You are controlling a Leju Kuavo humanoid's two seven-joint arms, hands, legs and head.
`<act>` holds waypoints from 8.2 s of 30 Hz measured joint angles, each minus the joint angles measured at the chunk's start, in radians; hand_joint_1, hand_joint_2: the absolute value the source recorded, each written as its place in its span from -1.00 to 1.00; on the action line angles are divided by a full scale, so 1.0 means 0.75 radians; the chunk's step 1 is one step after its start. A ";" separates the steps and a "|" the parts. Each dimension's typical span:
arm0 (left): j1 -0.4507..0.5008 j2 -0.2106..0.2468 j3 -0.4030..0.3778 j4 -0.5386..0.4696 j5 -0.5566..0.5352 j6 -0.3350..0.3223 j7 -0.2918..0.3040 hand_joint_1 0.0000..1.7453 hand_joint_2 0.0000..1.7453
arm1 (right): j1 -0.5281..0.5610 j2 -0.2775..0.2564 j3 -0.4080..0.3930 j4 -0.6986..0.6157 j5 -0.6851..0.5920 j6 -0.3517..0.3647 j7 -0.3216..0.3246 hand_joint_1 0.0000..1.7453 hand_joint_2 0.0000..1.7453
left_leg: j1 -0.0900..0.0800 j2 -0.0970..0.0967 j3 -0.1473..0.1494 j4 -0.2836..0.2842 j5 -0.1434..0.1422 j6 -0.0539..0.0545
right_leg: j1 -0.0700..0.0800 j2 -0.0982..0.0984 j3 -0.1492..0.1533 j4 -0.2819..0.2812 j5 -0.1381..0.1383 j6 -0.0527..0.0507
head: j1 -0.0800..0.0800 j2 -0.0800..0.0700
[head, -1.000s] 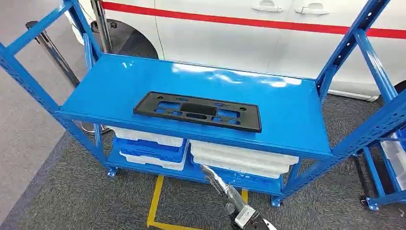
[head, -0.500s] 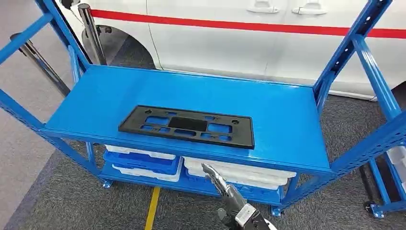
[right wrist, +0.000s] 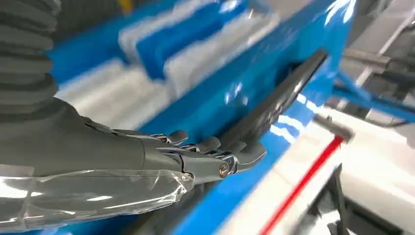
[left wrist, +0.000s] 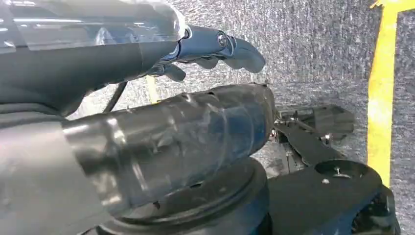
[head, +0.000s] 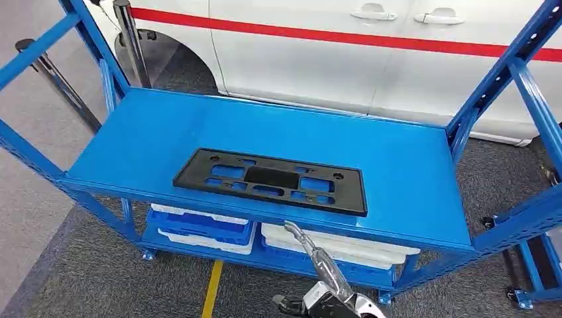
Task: Take the parts from the cabinet and place them on the table.
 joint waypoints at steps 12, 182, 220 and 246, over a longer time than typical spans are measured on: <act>0.001 0.001 0.023 0.000 -0.033 -0.013 0.016 -1.00 -1.00 | -0.123 -0.004 0.085 0.081 0.572 -0.353 0.144 -1.00 1.00 | 0.001 0.001 -0.182 0.379 -0.150 -0.057 | 0.007 -0.007 0.013 -0.034 0.002 -0.052 | -0.003 0.000; -0.017 -0.019 0.191 0.003 -0.241 -0.079 0.028 -1.00 1.00 | -0.340 0.072 -0.119 0.314 1.163 -0.853 0.503 0.78 1.00 | -0.015 0.023 0.015 -0.048 0.032 0.016 | -0.002 -0.005 -0.204 0.355 -0.167 0.014 | 0.001 0.000; -0.021 -0.024 0.286 0.004 -0.286 -0.099 0.008 -1.00 1.00 | -0.237 0.148 -0.116 0.285 -0.569 0.160 0.131 0.78 1.00 | -0.017 0.025 -0.109 0.029 0.088 -0.030 | 0.005 -0.007 0.113 -0.019 -0.115 0.004 | -0.004 0.000; -0.040 -0.078 0.289 0.005 -0.355 -0.117 0.016 -1.00 1.00 | -0.113 0.187 0.039 0.205 -0.752 0.474 -0.038 0.78 1.00 | -0.023 0.025 -0.009 -0.027 0.009 0.025 | 0.009 -0.010 -0.123 0.312 -0.035 0.006 | -0.003 0.000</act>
